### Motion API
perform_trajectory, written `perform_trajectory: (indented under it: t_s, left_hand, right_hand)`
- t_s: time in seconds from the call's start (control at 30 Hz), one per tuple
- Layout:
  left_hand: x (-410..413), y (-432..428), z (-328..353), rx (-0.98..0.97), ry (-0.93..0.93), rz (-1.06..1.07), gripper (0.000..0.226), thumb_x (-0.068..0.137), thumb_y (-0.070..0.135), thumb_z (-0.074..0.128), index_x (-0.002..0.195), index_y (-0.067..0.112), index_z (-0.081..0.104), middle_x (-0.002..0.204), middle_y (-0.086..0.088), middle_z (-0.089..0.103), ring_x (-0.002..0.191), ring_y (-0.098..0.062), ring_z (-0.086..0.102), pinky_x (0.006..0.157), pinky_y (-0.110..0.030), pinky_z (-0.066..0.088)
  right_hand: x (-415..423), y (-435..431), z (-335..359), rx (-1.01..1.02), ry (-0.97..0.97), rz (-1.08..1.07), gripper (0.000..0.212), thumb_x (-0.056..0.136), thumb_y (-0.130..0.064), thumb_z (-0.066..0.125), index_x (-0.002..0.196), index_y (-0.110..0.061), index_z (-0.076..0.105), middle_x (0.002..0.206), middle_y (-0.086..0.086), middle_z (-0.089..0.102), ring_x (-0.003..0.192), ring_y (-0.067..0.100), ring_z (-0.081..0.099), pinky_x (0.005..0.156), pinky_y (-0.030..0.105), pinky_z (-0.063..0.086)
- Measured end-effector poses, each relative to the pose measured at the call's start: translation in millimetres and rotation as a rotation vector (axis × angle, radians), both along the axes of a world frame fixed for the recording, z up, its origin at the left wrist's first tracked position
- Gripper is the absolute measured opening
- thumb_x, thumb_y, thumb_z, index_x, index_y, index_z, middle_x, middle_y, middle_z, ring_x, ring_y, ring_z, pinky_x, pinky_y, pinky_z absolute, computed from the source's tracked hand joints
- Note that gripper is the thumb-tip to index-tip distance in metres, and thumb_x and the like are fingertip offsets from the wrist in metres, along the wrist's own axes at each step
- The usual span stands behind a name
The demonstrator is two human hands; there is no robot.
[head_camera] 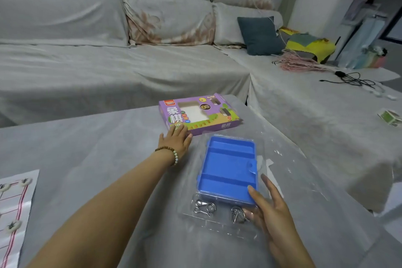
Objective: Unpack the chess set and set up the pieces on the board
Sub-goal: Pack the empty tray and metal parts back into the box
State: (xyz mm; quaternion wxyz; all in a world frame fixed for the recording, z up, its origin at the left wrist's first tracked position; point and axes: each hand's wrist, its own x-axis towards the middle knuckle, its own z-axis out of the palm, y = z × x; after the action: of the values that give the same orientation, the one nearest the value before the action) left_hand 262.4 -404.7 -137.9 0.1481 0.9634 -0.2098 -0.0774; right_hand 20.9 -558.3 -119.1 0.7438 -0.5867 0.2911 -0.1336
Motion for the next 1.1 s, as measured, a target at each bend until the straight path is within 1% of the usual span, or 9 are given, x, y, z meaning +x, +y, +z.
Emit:
perform_trajectory:
  t_s: [0.27, 0.37, 0.5, 0.57, 0.67, 0.8, 0.9, 1.0, 1.1]
  left_hand:
    - [-28.1, 71.0, -13.9, 0.027, -0.203, -0.074, 0.060, 0.096, 0.051, 0.026, 0.146, 0.020, 0.022, 0.154, 0.004, 0.020, 0.143, -0.018, 0.010, 0.113, -0.042, 0.023]
    - [-48.1, 114.8, -10.0, 0.017, -0.229, -0.125, 0.073, 0.088, 0.065, 0.018, 0.138, 0.016, 0.037, 0.146, 0.000, 0.036, 0.139, -0.019, 0.024, 0.109, -0.040, 0.031]
    - [-74.7, 167.0, -0.4, 0.043, -0.406, -0.020, 0.098, 0.079, 0.078, -0.003, 0.090, 0.004, 0.060, 0.095, -0.015, 0.064, 0.095, -0.034, 0.061, 0.076, -0.045, 0.049]
    - [-88.3, 173.0, 10.9, 0.107, -0.330, 0.101, 0.108, 0.071, 0.081, -0.010, 0.101, 0.002, 0.058, 0.107, -0.018, 0.062, 0.108, -0.036, 0.055, 0.089, -0.048, 0.041]
    - [-105.9, 148.0, 17.9, 0.110, -0.212, 0.145, 0.116, 0.057, 0.080, -0.016, 0.142, 0.015, 0.031, 0.151, -0.004, 0.029, 0.140, -0.026, 0.020, 0.109, -0.043, 0.017]
    - [-125.3, 74.9, 8.7, 0.052, -0.086, -0.027, 0.067, 0.090, 0.062, 0.011, 0.148, 0.028, 0.013, 0.157, 0.005, 0.009, 0.144, -0.018, 0.005, 0.114, -0.042, 0.005]
    - [-139.6, 46.0, 0.0, 0.049, -0.088, -0.037, 0.059, 0.095, 0.056, 0.019, 0.148, 0.032, 0.010, 0.157, 0.006, 0.007, 0.144, -0.023, 0.002, 0.114, -0.047, -0.003]
    - [-157.3, 58.2, -6.8, 0.082, -0.152, -0.055, 0.088, 0.072, 0.077, -0.004, 0.145, 0.034, 0.020, 0.155, 0.009, 0.013, 0.144, -0.022, 0.005, 0.113, -0.047, -0.004]
    - [-178.3, 93.6, -6.6, 0.038, -0.253, -0.104, 0.120, 0.049, 0.087, -0.024, 0.132, 0.027, 0.040, 0.145, 0.008, 0.032, 0.139, -0.022, 0.019, 0.113, -0.047, 0.006]
  right_hand:
    - [-3.4, 26.5, 10.5, 0.053, -0.024, 0.048, 0.056, 0.085, -0.014, 0.065, 0.133, -0.034, 0.046, 0.096, -0.003, 0.072, 0.082, 0.018, 0.072, 0.072, 0.033, 0.059]
    - [-10.3, 33.2, 20.1, 0.083, -0.075, 0.061, 0.056, 0.085, -0.014, 0.064, 0.134, -0.034, 0.045, 0.107, 0.003, 0.070, 0.086, 0.021, 0.072, 0.078, 0.035, 0.056]
    - [-22.4, 34.2, 27.6, 0.116, -0.118, 0.059, 0.053, 0.086, -0.014, 0.062, 0.133, -0.034, 0.046, 0.116, 0.004, 0.067, 0.075, 0.018, 0.071, 0.080, 0.034, 0.054]
    - [-28.2, 32.6, 29.3, 0.114, -0.124, 0.057, 0.053, 0.088, -0.012, 0.061, 0.134, -0.032, 0.045, 0.114, 0.004, 0.067, 0.069, 0.016, 0.071, 0.077, 0.031, 0.057]
    - [-38.1, 26.9, 30.4, 0.107, -0.109, 0.044, 0.054, 0.089, -0.010, 0.059, 0.137, -0.030, 0.043, 0.110, 0.005, 0.067, 0.066, 0.014, 0.071, 0.064, 0.023, 0.058]
    - [-51.6, 12.8, 31.9, 0.086, -0.112, 0.019, 0.057, 0.089, -0.009, 0.058, 0.140, -0.027, 0.039, 0.096, -0.001, 0.072, 0.065, 0.015, 0.071, 0.060, 0.022, 0.058]
    - [-61.6, 1.5, 34.5, 0.087, -0.129, -0.002, 0.059, 0.088, -0.007, 0.058, 0.140, -0.028, 0.038, 0.083, -0.005, 0.075, 0.064, 0.014, 0.071, 0.059, 0.023, 0.058]
    - [-71.9, -7.0, 37.1, 0.077, -0.123, -0.012, 0.078, 0.069, -0.016, 0.071, 0.140, -0.028, 0.040, 0.091, -0.003, 0.074, 0.067, 0.015, 0.071, 0.058, 0.024, 0.058]
    - [-81.1, -9.4, 38.3, 0.043, -0.111, 0.004, 0.119, 0.030, -0.036, 0.093, 0.137, -0.029, 0.044, 0.101, -0.001, 0.073, 0.072, 0.016, 0.072, 0.060, 0.025, 0.058]
